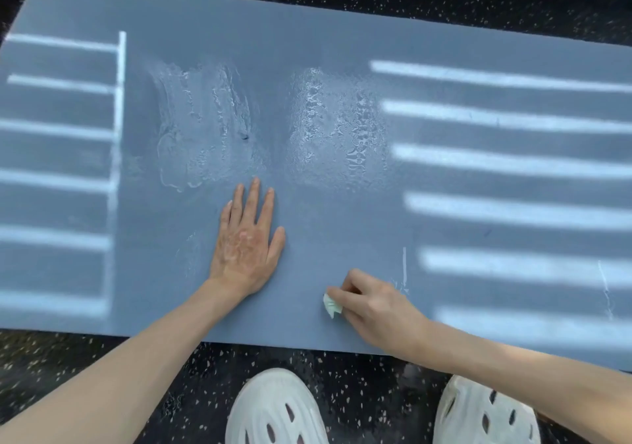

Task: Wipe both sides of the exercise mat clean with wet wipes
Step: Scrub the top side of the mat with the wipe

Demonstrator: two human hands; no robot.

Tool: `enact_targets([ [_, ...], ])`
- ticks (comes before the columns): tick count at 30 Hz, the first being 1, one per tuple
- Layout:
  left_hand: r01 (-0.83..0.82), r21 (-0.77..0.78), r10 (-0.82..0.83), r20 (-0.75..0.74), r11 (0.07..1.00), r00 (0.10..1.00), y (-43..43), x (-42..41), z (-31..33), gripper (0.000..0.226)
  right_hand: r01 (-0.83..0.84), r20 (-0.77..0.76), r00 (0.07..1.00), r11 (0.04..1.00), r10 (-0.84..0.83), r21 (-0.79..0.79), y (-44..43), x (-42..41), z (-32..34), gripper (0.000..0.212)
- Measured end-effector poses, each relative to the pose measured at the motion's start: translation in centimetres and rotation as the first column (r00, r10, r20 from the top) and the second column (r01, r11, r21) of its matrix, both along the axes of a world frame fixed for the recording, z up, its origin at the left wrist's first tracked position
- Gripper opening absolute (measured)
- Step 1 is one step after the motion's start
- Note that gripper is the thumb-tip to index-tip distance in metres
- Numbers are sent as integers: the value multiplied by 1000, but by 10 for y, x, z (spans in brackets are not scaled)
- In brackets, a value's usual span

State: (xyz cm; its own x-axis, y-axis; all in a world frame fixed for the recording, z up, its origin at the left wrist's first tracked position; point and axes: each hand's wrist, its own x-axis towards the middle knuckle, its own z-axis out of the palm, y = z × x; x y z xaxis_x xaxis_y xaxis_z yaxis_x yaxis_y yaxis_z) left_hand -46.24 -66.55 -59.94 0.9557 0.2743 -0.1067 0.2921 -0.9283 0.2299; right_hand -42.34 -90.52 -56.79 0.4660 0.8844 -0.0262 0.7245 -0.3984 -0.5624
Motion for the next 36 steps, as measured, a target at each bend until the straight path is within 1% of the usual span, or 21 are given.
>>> enact_targets([
  [4, -2, -16, 2, 5, 1000, 1000, 1, -1, 3, 72, -220, -126, 969, 974, 211, -60, -24, -39, 7, 19],
  [6, -1, -15, 1, 10, 1000, 1000, 1, -1, 2, 71, -162, -75, 985, 985, 157, -59, -19, -20, 4, 21],
  [8, 3, -20, -2, 9, 1000, 1000, 1, -1, 2, 71, 6, 9, 1000, 1000, -6, -2, -12, 5, -1, 24],
  [9, 2, -20, -2, 8, 1000, 1000, 0, -2, 1, 71, 45, 21, 999, 999, -45, 14, -12, 8, -2, 25],
  [10, 2, -18, -2, 9, 1000, 1000, 0, -2, 2, 71, 33, 14, 999, 999, -33, 13, -15, 2, -1, 25],
  [13, 2, -24, -2, 3, 1000, 1000, 0, -2, 4, 70, -186, -87, 979, 982, 183, -27, -29, -34, 5, 25],
  [14, 2, -24, -1, 3, 1000, 1000, 0, -2, 4, 70, -224, -101, 970, 974, 220, -30, -30, -33, 7, 25],
  [15, 2, -21, -2, 5, 1000, 1000, 0, -2, 4, 70, -205, -78, 976, 978, 202, -31, -26, -22, 6, 24],
  [18, 1, -23, -1, 2, 1000, 1000, 0, 0, 3, 70, 59, 41, 997, 998, -61, 34, -5, 24, -3, 25],
  [19, 1, -27, -1, -2, 1000, 1000, 0, 0, 4, 70, 107, 44, 993, 993, -109, 48, -2, 27, -3, 26],
  [20, 2, -29, -3, -3, 1000, 1000, 0, 0, 5, 70, 89, 37, 995, 995, -91, 43, -2, 21, -3, 26],
  [23, 10, -28, -10, -3, 1000, 1000, 3, 2, 9, 68, -171, -37, 985, 985, 171, -21, -10, -8, 6, 23],
  [24, 5, -33, -5, 0, 999, 1000, 4, 4, 10, 67, -192, -30, 981, 981, 192, -15, -9, 0, 8, 23],
  [25, -2, -39, 2, 10, 999, 1000, 5, 6, 11, 65, -143, 6, 990, 990, 144, -6, -2, 17, 6, 24],
  [28, 0, -56, 2, 45, 998, 999, 9, 19, 13, 59, 186, 113, 974, 979, -194, 80, 27, 78, 0, 31],
  [29, 7, -59, -4, 52, 998, 999, 10, 25, 14, 59, 213, 110, 969, 974, -221, 76, 30, 79, -1, 32],
  [30, 16, -62, -12, 57, 998, 998, 11, 32, 15, 59, 170, 101, 979, 983, -176, 63, 30, 71, -2, 31],
  [33, 44, -71, -40, 65, 997, 997, 15, 58, 15, 62, -129, 13, 992, 992, 129, -2, 19, 46, 7, 25],
  [34, 55, -65, -50, 75, 996, 996, 16, 68, 15, 63, -143, 39, 989, 990, 143, 0, 20, 59, 7, 25],
  [35, 70, -58, -65, 84, 996, 994, 17, 77, 14, 63, -61, 88, 994, 998, 61, 2, 26, 82, 3, 24],
  [36, 87, -51, -82, 93, 995, 992, 19, 87, 13, 62, 90, 157, 983, 995, -97, 50, 34, 106, 1, 22],
])
